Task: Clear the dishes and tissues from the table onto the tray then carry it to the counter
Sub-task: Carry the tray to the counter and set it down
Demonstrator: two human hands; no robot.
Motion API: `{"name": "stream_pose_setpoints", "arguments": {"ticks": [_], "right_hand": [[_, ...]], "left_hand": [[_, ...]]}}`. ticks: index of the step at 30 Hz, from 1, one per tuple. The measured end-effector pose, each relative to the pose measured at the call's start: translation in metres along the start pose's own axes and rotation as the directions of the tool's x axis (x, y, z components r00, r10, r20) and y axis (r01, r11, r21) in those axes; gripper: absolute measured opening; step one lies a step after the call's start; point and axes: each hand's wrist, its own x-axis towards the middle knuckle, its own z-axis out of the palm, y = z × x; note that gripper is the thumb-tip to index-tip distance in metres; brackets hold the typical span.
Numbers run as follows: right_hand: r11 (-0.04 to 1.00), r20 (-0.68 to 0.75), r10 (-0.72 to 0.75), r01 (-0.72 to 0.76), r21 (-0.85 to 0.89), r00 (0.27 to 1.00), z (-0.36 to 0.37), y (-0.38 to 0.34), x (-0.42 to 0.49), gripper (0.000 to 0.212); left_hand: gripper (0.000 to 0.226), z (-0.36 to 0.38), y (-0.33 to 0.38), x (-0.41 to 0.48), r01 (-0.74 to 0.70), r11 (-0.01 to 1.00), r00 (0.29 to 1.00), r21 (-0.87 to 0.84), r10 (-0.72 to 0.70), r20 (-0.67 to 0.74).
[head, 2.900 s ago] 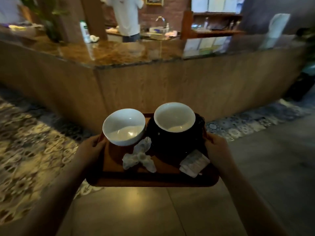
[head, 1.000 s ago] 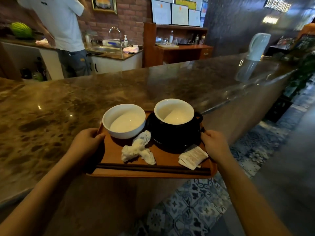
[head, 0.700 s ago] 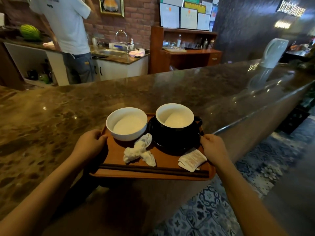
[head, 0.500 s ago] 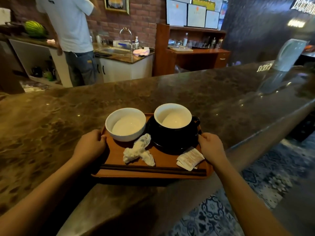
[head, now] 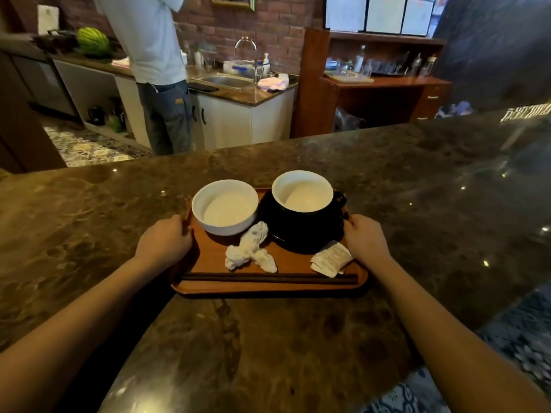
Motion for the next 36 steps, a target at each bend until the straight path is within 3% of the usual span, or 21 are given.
{"name": "stream_pose_setpoints", "arguments": {"ticks": [6,14,26,36], "right_hand": [[0.983,0.011,-0.010,0.012,-0.186,1.000,0.008,-0.006,0.036,0.030],[0.897,-0.014,-0.087,0.072,-0.436,0.996,0.014,-0.010,0.051,0.030],[0.866,-0.039,-0.112,0.078,-0.494,0.993,0.017,-0.006,0.056,0.028],[0.935,-0.129,-0.048,-0.001,-0.354,0.990,0.017,-0.006,0.050,0.024]], "left_hand": [[0.029,0.001,0.001,0.034,-0.047,0.997,0.997,0.057,0.044,0.058],[0.027,0.005,0.004,0.038,-0.099,0.986,0.995,0.132,0.096,0.025],[0.028,0.008,0.008,0.040,-0.085,0.978,0.996,0.190,0.082,0.023],[0.030,0.012,0.004,0.040,-0.049,0.989,0.999,0.142,0.049,0.004]]}}
